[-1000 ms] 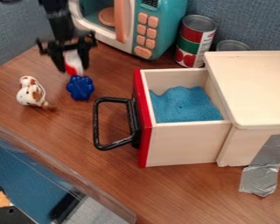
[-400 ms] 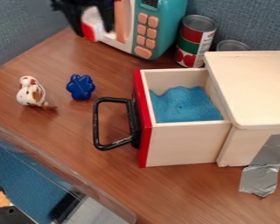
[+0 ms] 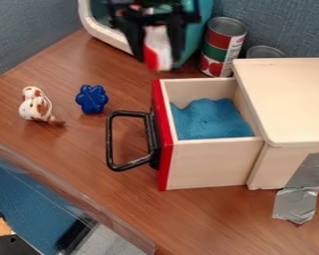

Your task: Put the white red toy in the cabinet

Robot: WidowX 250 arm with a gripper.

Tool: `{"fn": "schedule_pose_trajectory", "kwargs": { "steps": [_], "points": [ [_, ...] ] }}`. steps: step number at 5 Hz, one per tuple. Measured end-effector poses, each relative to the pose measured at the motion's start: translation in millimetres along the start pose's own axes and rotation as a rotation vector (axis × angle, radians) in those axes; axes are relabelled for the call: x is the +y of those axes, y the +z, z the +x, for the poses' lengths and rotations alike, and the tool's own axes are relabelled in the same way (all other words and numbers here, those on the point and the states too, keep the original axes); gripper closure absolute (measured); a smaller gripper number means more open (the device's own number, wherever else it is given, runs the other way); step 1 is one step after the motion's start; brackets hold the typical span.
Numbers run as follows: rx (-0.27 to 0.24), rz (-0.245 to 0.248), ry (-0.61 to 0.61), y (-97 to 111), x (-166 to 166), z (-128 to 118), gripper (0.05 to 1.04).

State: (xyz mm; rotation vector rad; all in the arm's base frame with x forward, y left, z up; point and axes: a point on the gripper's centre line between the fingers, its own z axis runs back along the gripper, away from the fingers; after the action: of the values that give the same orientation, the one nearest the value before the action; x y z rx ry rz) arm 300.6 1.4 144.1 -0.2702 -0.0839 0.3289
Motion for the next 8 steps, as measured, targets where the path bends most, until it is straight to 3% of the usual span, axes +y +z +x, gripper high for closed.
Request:
{"fn": "schedule_pose_trajectory", "kwargs": {
  "steps": [2,3,4,5,6,7,8],
  "points": [
    [0.039,0.033,-0.005,-45,-30,-1,0.442],
    [0.031,0.03,0.019,-61,-39,0,0.442],
    [0.032,0.014,0.058,-70,-41,1,0.367],
    [0.03,0.041,0.064,-70,-35,1,0.104],
    [0.045,0.071,0.005,-57,-25,-7,0.079],
    [0.043,0.095,-0.001,-42,2,-7,0.083],
    [0.071,0.131,-0.031,-33,33,-11,0.083]
  ]
}}
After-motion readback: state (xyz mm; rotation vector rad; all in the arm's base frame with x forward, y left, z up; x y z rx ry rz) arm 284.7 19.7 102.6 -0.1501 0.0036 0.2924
